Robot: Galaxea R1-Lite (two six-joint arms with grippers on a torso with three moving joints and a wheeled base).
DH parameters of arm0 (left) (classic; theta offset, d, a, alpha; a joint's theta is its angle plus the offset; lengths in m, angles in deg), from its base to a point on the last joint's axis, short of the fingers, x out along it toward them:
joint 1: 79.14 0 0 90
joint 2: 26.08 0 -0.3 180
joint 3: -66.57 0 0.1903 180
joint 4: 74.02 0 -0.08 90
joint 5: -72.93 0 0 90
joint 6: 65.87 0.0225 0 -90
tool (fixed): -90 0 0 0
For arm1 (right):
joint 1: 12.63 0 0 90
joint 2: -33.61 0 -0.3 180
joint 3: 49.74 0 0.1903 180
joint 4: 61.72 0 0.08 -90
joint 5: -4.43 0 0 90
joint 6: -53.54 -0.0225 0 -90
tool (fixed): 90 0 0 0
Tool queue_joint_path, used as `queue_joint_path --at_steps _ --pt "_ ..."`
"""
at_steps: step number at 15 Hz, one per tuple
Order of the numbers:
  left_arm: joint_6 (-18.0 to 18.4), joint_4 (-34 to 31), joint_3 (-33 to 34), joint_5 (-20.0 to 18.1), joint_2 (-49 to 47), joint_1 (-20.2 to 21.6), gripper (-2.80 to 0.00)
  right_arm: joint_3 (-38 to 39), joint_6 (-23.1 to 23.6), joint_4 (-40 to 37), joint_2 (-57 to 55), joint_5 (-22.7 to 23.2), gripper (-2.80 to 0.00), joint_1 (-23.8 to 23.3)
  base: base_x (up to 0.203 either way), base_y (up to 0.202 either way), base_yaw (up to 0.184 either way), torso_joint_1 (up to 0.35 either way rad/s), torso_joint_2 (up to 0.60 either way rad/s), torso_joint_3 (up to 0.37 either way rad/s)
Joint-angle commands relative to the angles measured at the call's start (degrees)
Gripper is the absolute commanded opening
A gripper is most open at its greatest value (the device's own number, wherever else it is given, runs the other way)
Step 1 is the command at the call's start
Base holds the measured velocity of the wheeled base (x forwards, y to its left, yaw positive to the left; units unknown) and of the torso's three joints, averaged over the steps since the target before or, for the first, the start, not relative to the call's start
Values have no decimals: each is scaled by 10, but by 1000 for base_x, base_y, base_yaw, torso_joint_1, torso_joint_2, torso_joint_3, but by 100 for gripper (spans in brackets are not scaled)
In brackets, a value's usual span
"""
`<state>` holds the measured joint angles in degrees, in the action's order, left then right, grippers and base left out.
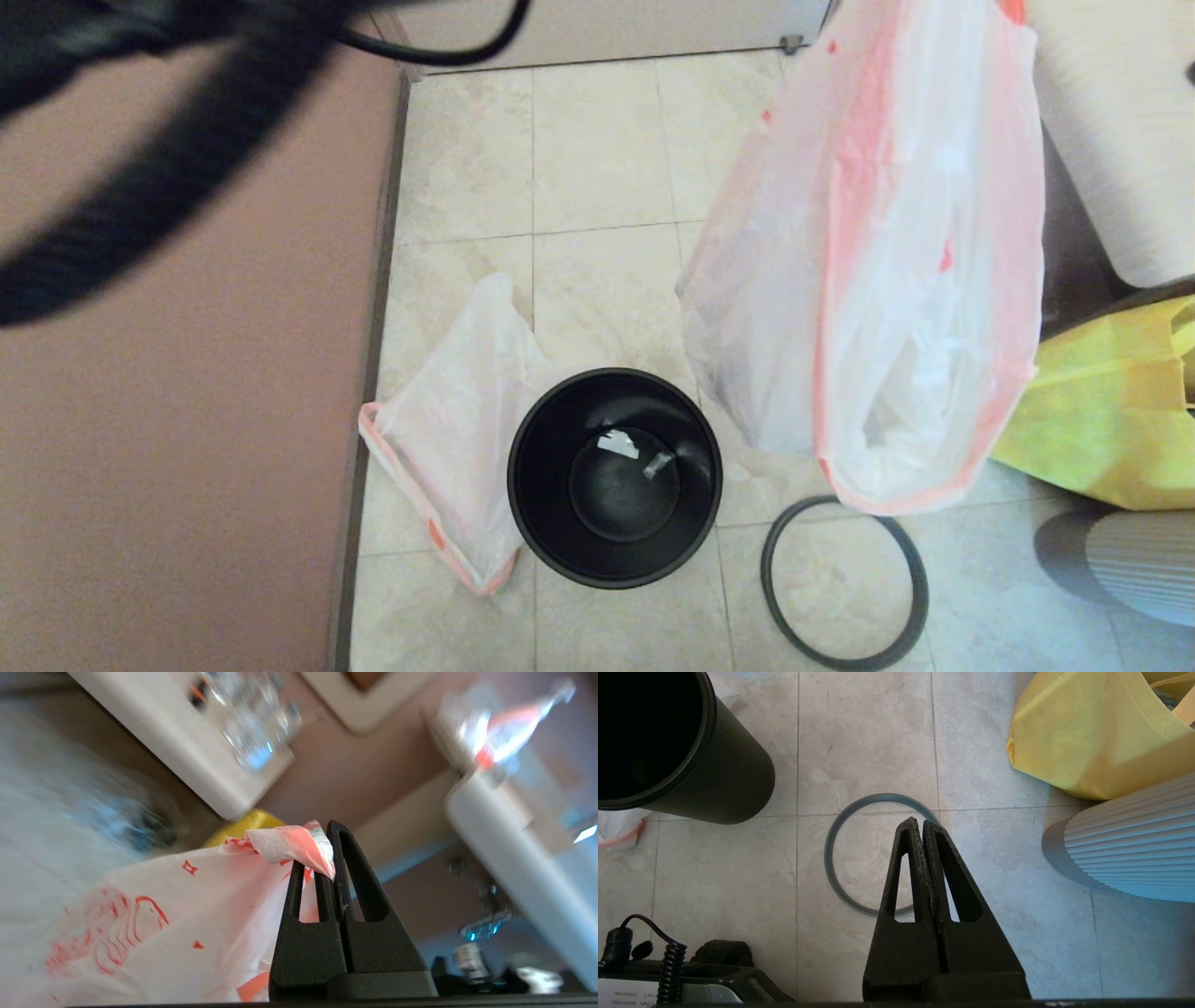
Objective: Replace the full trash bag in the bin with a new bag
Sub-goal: Place the trash bag on the floor
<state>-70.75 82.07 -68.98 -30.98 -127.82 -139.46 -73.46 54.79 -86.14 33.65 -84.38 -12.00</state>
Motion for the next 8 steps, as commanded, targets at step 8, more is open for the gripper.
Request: queue_joint_path --at_steps 8 --pt "50 189 -13 -93 -320 75 -280 0 0 0 0 0 -280 1 0 0 0 0 0 0"
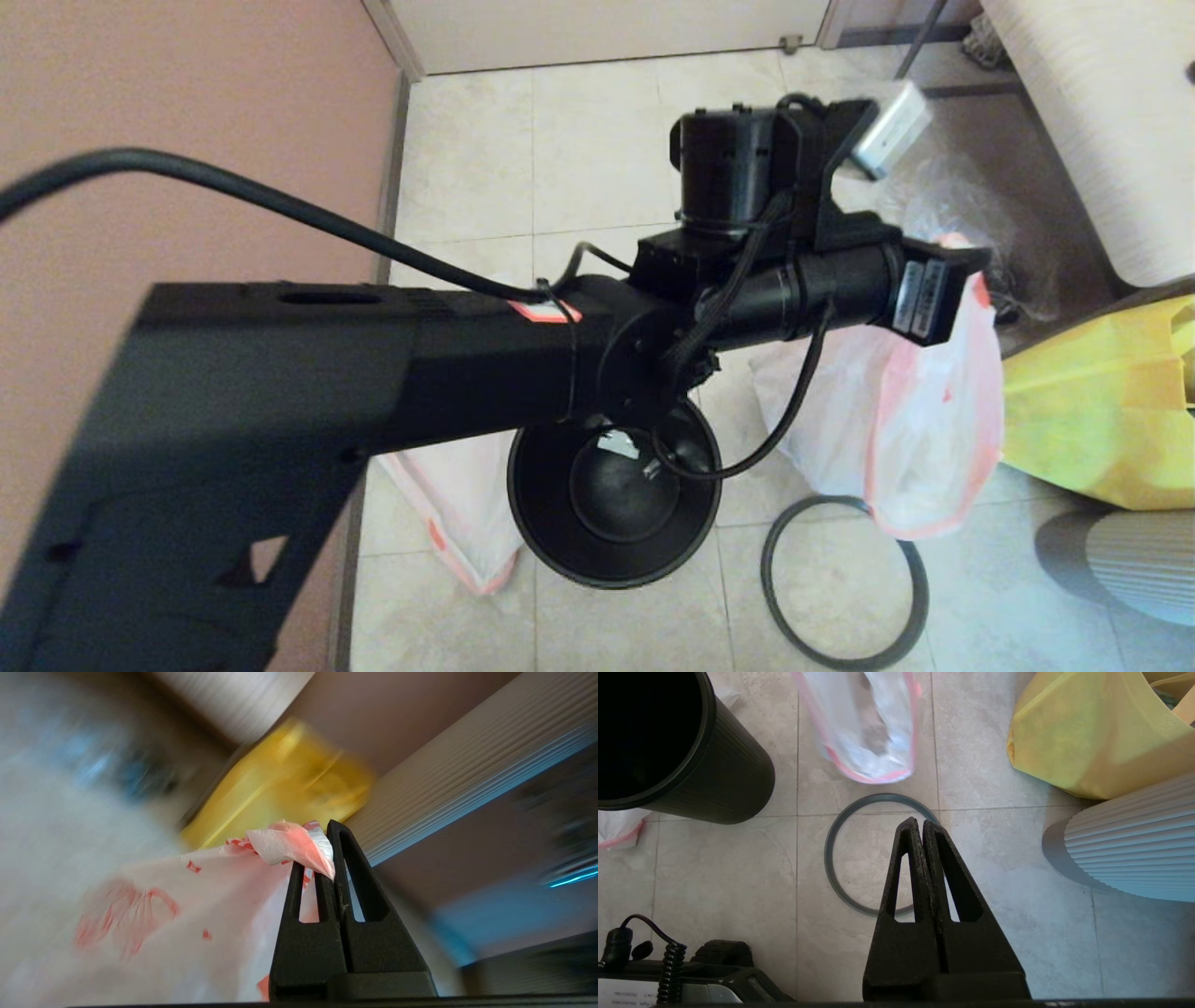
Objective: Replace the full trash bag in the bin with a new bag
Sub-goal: Place the trash bag on the floor
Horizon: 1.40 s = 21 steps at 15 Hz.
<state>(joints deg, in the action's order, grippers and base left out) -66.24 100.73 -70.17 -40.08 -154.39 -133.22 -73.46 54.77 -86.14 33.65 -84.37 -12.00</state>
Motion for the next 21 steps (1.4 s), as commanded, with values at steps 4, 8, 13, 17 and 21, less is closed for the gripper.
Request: queue_joint_path --at_steps 4,8,13,17,21 --pt "14 21 -1 2 -86 28 -280 0 1 0 0 0 -280 1 0 0 0 0 0 0" --pt "14 -20 -2 12 -37 25 -280 0 0 0 0 0 -280 0 0 0 0 0 0 0" --pt "13 -66 -1 49 9 27 0 0 1 0 0 0 -280 0 0 0 0 0 0 0" --pt "13 -65 -1 46 3 20 0 0 0 0 0 0 -280 0 0 0 0 0 0 0" --pt "12 -127 -1 85 6 29 0 0 0 0 0 0 -280 0 0 0 0 0 0 0"
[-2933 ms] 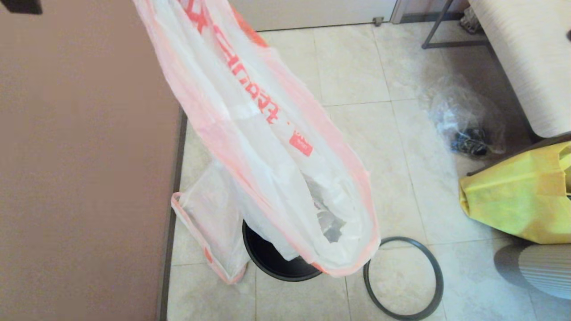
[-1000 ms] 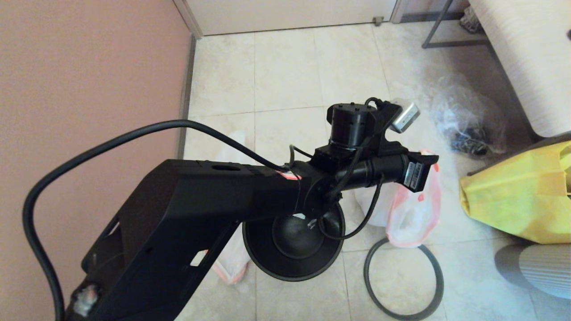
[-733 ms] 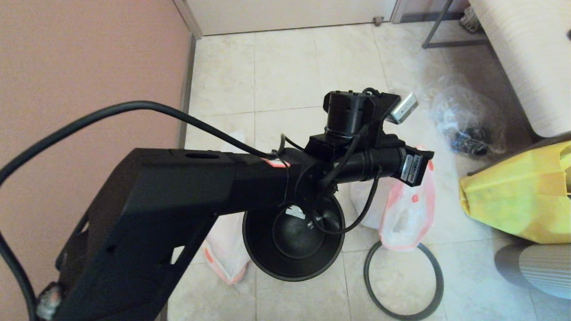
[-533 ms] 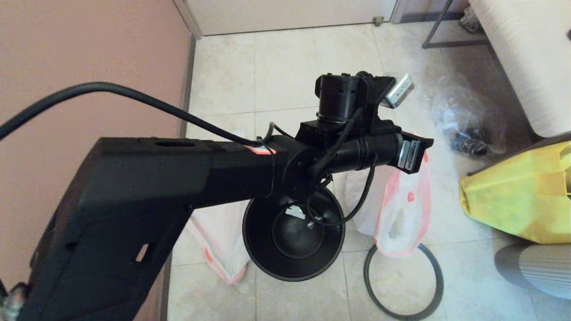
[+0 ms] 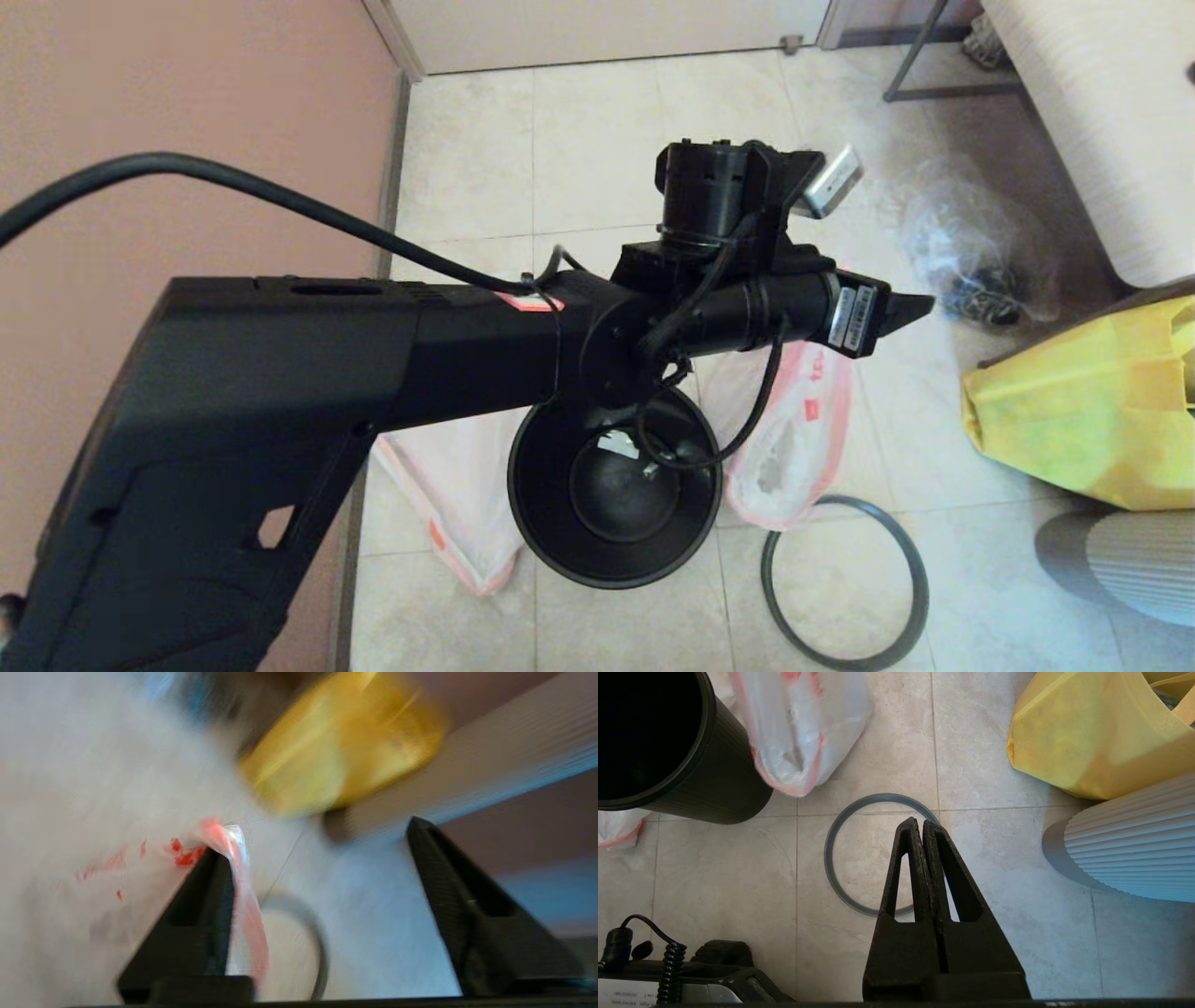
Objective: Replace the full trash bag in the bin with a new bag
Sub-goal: Place the trash bag on the floor
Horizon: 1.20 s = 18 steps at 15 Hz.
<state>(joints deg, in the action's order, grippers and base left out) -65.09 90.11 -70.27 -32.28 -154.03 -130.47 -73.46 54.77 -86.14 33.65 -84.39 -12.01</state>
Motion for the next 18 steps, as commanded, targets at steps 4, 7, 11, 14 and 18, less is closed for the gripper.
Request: queue_joint_path --at_steps 4,7,11,14,18 --pt "25 -74 21 44 0 3 0 0 0 0 0 0 -280 1 0 0 0 0 0 0" --pt "25 -74 23 45 -21 -48 0 0 1 0 0 0 -280 1 0 0 0 0 0 0" --pt "29 -69 17 49 -67 -86 0 0 0 0 0 0 -280 1 0 0 0 0 0 0" --pt "89 -66 16 103 -159 -53 0 0 1 0 0 0 -280 1 0 0 0 0 0 0" --pt "95 -14 26 136 -185 -38 0 0 0 0 0 0 -280 0 0 0 0 0 0 0"
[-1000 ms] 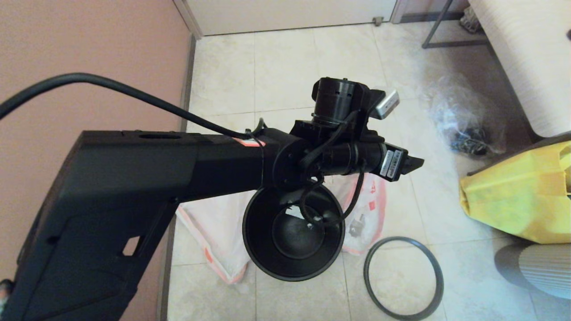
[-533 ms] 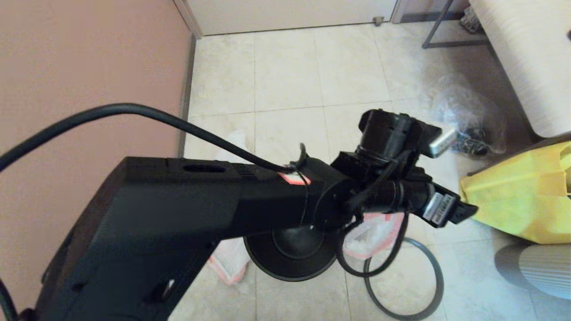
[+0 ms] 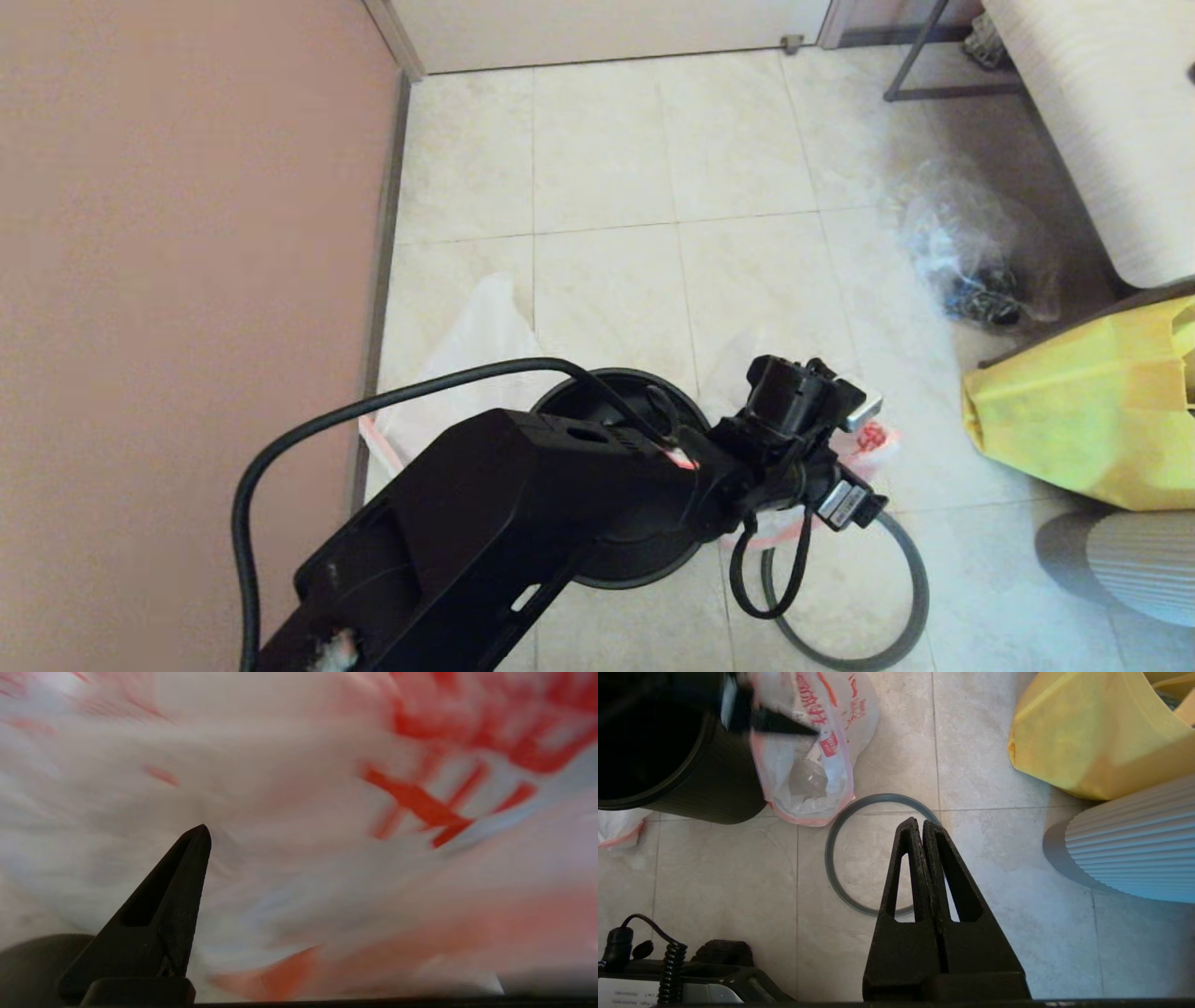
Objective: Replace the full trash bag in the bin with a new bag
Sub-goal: Place the trash bag on the floor, then pick up a new trash bag
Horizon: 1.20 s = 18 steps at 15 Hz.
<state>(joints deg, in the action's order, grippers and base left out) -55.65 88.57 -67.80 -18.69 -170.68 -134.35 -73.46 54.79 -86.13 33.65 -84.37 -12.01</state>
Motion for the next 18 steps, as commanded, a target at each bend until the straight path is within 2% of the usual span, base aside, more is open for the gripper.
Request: queue_joint_path --at_steps 1,4,7,10,13,14,18 --pt "0 2 2 7 -21 2 0 0 0 0 0 0 -280 1 0 0 0 0 0 0" --pt "-7 5 38 13 11 8 0 0 0 0 0 0 -280 0 0 0 0 0 0 0" --pt "-14 23 160 8 98 9 0 0 0 0 0 0 -280 0 0 0 0 0 0 0" --pt "-21 95 297 4 176 10 0 0 0 0 0 0 -280 1 0 0 0 0 0 0" --pt "-53 168 396 3 243 17 0 0 0 0 0 0 -280 1 0 0 0 0 0 0" --pt "-59 186 419 3 257 19 -280 0 0 0 0 0 -280 0 0 0 0 0 0 0" --pt "-88 231 474 7 313 36 -280 0 0 0 0 0 -280 1 0 0 0 0 0 0"
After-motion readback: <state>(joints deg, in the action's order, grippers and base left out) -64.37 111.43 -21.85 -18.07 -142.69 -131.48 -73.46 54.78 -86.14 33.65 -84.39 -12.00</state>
